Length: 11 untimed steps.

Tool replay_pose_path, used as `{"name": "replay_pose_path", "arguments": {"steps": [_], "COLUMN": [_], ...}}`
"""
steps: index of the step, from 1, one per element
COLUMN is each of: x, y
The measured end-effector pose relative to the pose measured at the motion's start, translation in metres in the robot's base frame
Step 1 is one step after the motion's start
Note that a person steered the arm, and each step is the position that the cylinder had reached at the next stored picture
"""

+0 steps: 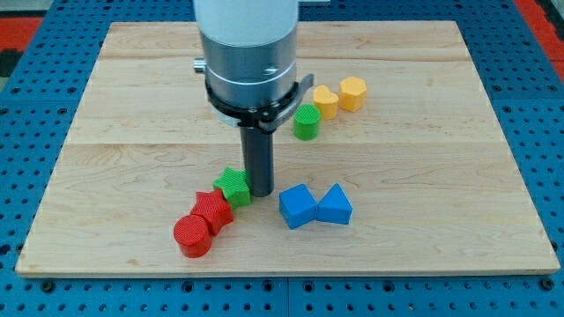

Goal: Separate the green star from the red star

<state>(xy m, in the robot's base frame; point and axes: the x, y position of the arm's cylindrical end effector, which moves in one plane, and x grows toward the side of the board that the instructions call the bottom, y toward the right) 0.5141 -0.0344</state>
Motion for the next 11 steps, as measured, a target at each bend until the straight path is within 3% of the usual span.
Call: {"name": "replay_pose_path", "arguments": {"steps": [2, 3, 4, 5, 7, 9, 11], "x": [-0.033, -0.035, -0.029, -0.003, -0.029, -0.026, -0.035], "y": [-0.01, -0.064, -0.102, -0.102, -0.067, -0.014, -0.001]}}
